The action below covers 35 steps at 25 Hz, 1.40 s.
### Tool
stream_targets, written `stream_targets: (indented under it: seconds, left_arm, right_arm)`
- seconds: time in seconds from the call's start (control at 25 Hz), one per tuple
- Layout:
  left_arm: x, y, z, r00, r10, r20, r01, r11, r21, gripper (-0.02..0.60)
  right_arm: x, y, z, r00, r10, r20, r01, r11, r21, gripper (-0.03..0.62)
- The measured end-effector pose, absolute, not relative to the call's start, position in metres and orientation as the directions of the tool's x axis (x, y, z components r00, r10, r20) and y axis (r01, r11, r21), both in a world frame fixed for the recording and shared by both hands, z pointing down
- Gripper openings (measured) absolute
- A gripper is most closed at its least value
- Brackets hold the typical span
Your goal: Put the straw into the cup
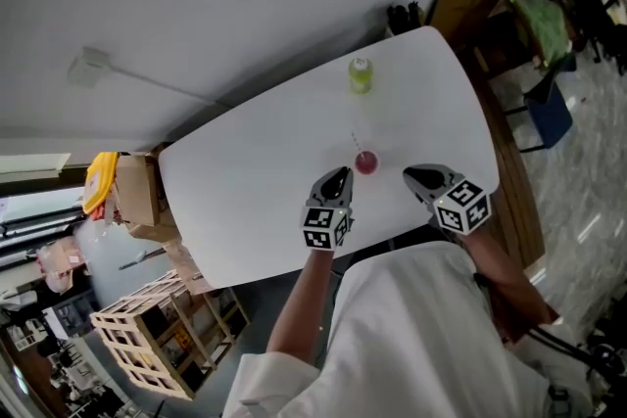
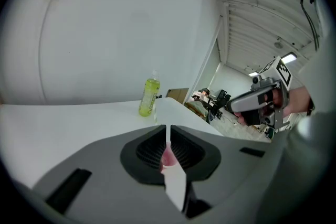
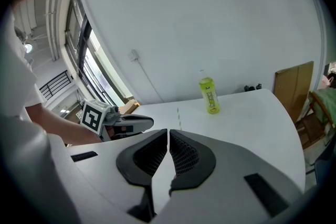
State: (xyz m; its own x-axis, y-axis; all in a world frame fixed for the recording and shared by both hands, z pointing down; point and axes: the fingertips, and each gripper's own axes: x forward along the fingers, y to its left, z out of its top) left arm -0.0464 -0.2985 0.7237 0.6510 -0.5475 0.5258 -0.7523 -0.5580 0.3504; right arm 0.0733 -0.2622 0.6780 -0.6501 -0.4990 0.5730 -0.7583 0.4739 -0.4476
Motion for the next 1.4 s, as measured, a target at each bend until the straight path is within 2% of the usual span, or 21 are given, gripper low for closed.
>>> stream_targets:
  seconds: [0.68, 1.4]
  left_arm:
    - [-0.074, -0.242, 0.637, 0.688, -0.599, 0.410, -0.723, -0.613, 0.319, 0.003]
    - [-0.065, -0.138, 0.618, 0.651, -0.636, 0.415, -0.759, -0.551, 0.347, 0.002]
  right_arm:
    - [0.056, -0.208, 0.633, -0.605, -0.623, 0.496, -0.796, 0.486, -0.360, 0.037]
    - [0.072, -0.142, 0.613, -0.669, -0.593, 0.448, -0.740, 0.583, -0.334, 0.037]
